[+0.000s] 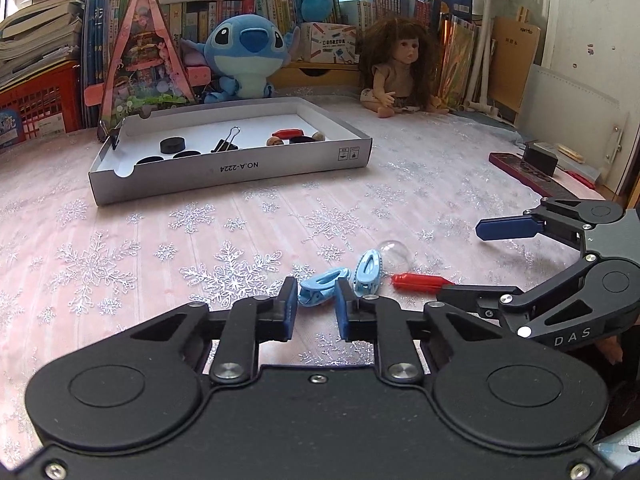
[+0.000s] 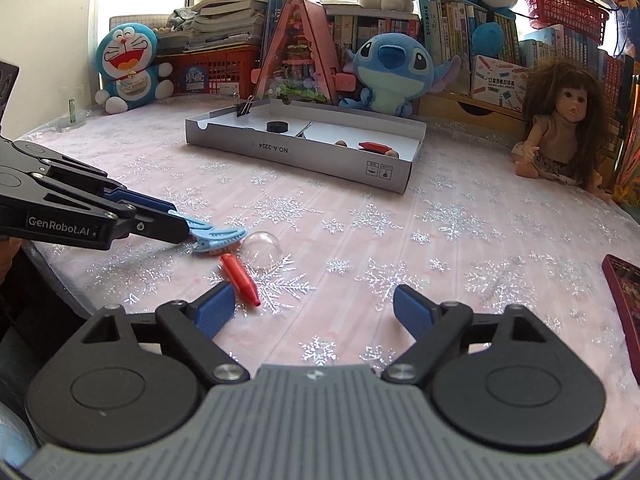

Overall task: Organize rigid objects
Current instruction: 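Grasp a blue hair clip with the left tool while the right tool grasps a red crayon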

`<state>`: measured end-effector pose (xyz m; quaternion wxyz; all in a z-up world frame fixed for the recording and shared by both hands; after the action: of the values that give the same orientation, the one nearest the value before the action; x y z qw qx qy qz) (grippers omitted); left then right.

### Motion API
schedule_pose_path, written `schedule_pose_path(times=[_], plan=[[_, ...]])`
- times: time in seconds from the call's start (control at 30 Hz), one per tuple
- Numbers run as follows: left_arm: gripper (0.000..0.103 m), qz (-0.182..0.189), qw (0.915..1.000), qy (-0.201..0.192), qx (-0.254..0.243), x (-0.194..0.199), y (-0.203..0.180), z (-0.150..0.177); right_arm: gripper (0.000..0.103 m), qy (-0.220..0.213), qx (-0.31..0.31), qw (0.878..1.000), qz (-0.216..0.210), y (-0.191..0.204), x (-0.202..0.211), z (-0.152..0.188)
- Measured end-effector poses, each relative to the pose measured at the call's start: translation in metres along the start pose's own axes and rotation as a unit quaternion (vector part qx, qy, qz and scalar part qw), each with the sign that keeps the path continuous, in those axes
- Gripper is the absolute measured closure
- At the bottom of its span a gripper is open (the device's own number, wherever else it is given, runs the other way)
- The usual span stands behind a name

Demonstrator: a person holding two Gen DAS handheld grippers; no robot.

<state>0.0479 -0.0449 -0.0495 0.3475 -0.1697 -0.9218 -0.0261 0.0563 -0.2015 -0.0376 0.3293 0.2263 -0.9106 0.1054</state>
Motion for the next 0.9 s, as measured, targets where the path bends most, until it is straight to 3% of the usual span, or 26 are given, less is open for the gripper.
schedule_pose_path(times=[0.5,0.7,0.9], plan=[[0.085,-0.026,0.9996,-0.003,0.008,-0.007,0.007,-0.002,0.018,0.006,-0.017,0.999,0.042,-0.015,-0.006,-0.005],[0.085,-0.05,0.9986,-0.001,0.019,-0.008,0.019,-0.002,0.018,-0.011,-0.005,1.0,-0.025,-0.003,0.005,-0.008],[0.084,-0.077,0.9964,-0.002,0.035,-0.007,0.033,-0.003,0.018,-0.012,-0.003,0.999,-0.048,0.011,0.002,-0.011]])
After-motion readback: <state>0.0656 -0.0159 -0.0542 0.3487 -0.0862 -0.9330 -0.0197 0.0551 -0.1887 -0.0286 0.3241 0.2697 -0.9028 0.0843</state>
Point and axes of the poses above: each gripper's, at about its wrist camera, not at the fingertips, and x roughly against the way its jaws point, y to its left, z to its underside, the point moved 7 cm from there along -x, roughly the way its jaws point, and after that the axes turned 5 degrees about y, right-handed, at the moved point
